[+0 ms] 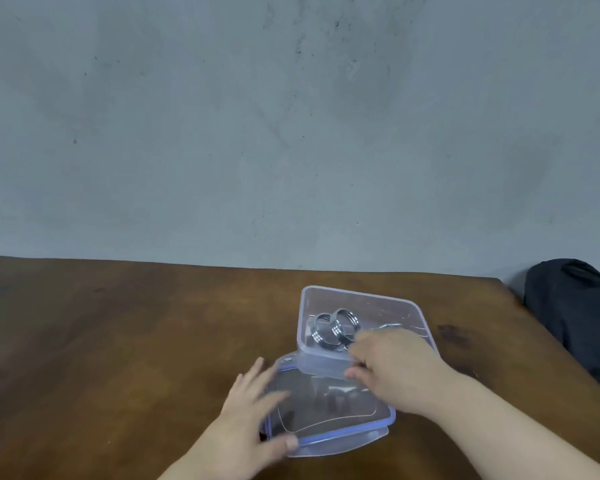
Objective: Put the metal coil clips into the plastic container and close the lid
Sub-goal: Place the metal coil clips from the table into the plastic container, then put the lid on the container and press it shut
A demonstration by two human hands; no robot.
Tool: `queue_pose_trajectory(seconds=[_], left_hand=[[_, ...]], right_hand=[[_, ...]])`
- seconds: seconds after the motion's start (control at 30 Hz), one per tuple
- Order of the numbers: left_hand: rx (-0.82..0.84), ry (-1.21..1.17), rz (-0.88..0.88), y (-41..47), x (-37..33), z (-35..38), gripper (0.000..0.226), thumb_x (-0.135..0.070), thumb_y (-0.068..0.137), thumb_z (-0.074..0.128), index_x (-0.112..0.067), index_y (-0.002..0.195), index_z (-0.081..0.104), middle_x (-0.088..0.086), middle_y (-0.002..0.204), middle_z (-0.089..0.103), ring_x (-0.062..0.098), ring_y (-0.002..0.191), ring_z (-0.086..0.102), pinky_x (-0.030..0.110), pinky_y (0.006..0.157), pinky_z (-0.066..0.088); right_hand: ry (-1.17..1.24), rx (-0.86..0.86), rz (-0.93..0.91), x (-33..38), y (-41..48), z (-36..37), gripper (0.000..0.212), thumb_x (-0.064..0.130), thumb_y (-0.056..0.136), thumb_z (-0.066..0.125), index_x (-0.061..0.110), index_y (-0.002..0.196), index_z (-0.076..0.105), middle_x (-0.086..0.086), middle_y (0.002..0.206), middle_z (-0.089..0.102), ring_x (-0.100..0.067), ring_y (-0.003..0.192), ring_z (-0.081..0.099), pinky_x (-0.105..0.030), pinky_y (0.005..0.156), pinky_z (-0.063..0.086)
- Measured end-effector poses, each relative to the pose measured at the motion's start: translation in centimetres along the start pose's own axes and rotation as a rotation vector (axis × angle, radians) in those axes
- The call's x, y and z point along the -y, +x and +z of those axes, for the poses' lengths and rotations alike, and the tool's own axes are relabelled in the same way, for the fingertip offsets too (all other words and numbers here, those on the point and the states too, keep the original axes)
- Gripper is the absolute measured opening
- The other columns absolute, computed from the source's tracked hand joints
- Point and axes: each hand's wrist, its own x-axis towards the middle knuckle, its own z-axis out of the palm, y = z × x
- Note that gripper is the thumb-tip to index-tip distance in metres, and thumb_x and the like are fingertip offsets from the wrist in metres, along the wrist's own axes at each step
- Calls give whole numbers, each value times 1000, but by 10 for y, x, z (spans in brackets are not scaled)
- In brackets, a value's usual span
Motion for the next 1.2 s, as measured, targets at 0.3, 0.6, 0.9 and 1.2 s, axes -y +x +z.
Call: queue_pose_trajectory(seconds=[0.3,0.6,0.9,1.2], left_hand=[[51,197,328,-24,-11,-4,21,-38,102,46,-50,108,63,-28,98,77,-14,99,63,11,100,42],[-379,-178,368,-21,-62,-110,34,-41,103,40,-25,83,61,-11,76,60,8,60,59,23,53,49],[-418,-581,-332,61,-88,-97,41,-23,102,48,-13,64,57,-8,48,52,6,42,45,18,45,38],[-158,-920,-585,113,-57,-57,7,-16,92,63,-12,91,69,2,75,69,15,58,61,27,54,44]], right_hand=[[-12,102,20,-18,9,17,28,43,98,59,17,90,68,3,98,63,-24,90,63,-35,69,40],[-48,108,-4,-17,3,48,23,40,92,59,19,91,69,-3,102,70,-30,94,64,-37,71,46],[1529,-372,335,-39,-29,10,55,50,97,45,3,85,71,-13,69,66,-25,60,58,-33,59,46],[1087,-496,649,-85,-5,33,40,35,90,75,1,78,58,-5,66,61,-20,60,55,-36,62,45]])
